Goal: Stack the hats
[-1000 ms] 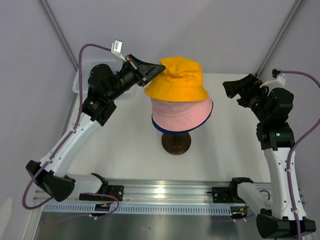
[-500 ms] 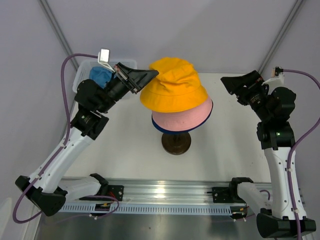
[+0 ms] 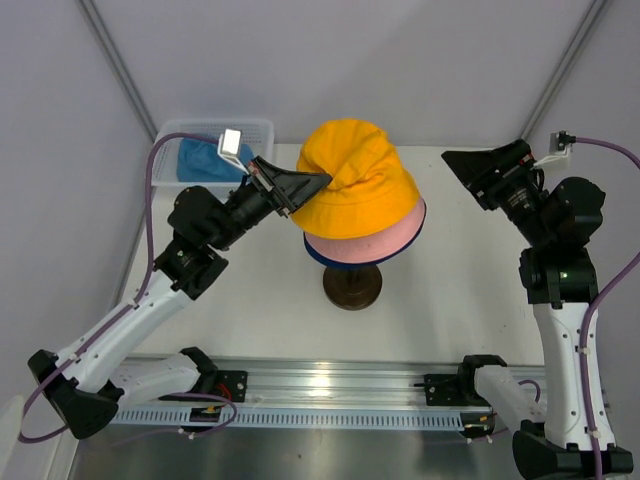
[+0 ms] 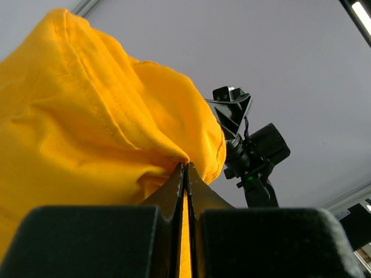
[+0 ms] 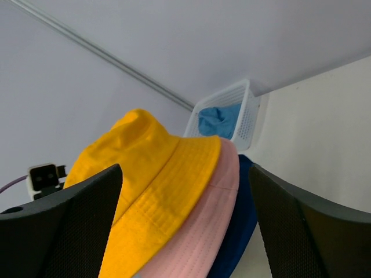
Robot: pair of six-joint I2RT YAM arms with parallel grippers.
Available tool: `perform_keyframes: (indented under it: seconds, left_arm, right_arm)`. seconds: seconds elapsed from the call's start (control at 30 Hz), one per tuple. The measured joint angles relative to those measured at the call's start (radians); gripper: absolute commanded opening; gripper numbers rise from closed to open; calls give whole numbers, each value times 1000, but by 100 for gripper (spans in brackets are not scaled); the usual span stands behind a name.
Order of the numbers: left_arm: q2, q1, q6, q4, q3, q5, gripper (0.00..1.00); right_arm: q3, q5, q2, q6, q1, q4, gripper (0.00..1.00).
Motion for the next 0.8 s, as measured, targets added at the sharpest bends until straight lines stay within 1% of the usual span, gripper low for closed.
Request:
perform_keyframes:
  seconds: [0.07,0.2,0.37,0.5,0.8]
  left_arm:
    - [-10,-10,5,10,-28,-18,1]
    - [-60,-35,32,27,-84,-80,3]
    - [-145,-54,70,72,-150,-165,3]
    - [-166,-58,112,98,-157,-217,3]
    - [-151,-83,181,148,-159,-263,2]
  right_arm:
    - [0,-33,0,35,0,-2,89]
    - [-8,-83,-12,117,0,6,82]
    - [-47,-139,-52,221,0,27,80]
    - [-76,-171,-85,299,4,47,74]
    - [-172,-185,-151,477,78,111,75]
